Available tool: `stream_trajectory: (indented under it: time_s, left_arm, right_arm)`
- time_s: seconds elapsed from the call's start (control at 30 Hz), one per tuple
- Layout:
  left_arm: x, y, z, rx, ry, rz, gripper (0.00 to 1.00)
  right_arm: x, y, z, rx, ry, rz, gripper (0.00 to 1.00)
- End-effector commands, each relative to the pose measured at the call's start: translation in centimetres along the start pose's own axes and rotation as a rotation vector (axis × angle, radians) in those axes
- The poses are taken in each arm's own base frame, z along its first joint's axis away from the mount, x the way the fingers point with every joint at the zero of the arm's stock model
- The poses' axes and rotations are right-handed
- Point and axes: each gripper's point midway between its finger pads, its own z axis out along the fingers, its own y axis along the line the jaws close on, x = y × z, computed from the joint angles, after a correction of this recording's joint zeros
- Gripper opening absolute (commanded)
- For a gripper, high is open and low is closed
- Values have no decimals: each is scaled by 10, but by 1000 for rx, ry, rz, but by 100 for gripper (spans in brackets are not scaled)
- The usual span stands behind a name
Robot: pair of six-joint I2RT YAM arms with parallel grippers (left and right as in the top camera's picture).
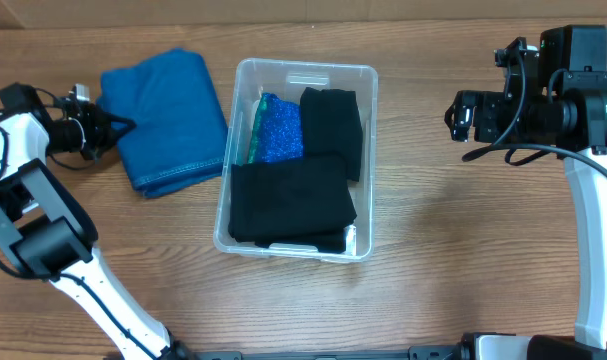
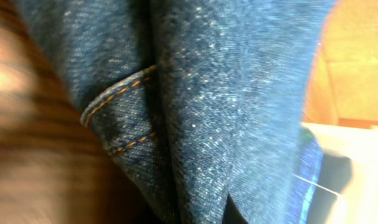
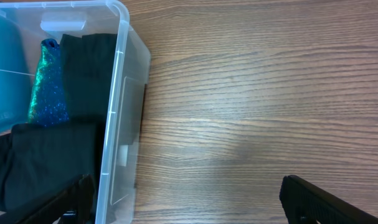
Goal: Pack container
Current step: 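Reach the left gripper to the teal towel and grasp it, then carry the teal towel over the bin and lay it on top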
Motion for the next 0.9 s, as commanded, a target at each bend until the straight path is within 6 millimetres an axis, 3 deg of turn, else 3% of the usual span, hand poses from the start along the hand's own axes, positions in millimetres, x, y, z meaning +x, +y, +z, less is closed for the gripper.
stream_trajectory:
  time_s: [0.0,0.07,0.1,0.17,0.27,0.33,0.43,0.6,0.87]
  left_arm:
    - [-4,-122,-85,98,-157,260,4]
    - [14,-205,-140,120,-282,462,4]
    - [23,-227,-153,126,-314,516,4]
    - [58,-295,-183,160,-394,666,4]
    - [109,-357,-193,238,-405,829,4]
    - [158,-396,-187,291,-368,933,4]
    - [205,-420,-160,308,-273,964,4]
    - [208,-402,-106,3,-312,678,4]
    - [238,-415,-17,-34,-223,570,4]
  right_arm:
    - [0,-1,1,3,2,6,100]
    - [0,-1,1,3,2,6,100]
    - [0,-1,1,3,2,6,100]
    - [-1,-1,1,3,1,6,100]
    - [0,-1,1,3,2,6,100]
    - [0,-1,1,3,2,6,100]
    - [0,-1,1,3,2,6,100]
    - [0,-1,1,3,5,7,100]
    - [1,-1,1,3,6,7,100]
